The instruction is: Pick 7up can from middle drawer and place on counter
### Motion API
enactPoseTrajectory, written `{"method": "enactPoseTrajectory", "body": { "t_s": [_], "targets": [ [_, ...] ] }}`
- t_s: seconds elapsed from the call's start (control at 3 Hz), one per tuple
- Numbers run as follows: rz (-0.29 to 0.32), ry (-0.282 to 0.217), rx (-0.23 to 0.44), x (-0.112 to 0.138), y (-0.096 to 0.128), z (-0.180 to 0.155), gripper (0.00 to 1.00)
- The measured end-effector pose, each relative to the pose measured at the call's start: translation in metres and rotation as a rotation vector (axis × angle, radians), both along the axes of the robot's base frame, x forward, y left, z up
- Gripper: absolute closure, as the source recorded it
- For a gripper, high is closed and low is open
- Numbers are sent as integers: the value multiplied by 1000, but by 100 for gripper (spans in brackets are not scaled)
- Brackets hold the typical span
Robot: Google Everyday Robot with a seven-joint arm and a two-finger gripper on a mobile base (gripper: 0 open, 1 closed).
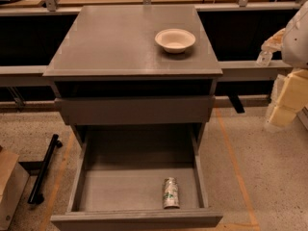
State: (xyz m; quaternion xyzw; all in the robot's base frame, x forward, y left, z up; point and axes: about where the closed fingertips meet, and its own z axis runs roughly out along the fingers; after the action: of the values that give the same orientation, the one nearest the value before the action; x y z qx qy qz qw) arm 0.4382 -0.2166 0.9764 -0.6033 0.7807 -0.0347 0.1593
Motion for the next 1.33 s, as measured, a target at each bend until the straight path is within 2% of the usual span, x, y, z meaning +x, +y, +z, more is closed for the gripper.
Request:
{"method": "enactPoseTrajectory", "body": {
  "t_s": [0.33,0.67,1.0,1.33],
  "targets": [
    [0,0,0,0,0,0,0],
    [-60,18,-1,6,1,-14,0],
    [-261,74,6,23,0,-57,0],
    [-300,74,21,23,1,-55,0]
  ]
}}
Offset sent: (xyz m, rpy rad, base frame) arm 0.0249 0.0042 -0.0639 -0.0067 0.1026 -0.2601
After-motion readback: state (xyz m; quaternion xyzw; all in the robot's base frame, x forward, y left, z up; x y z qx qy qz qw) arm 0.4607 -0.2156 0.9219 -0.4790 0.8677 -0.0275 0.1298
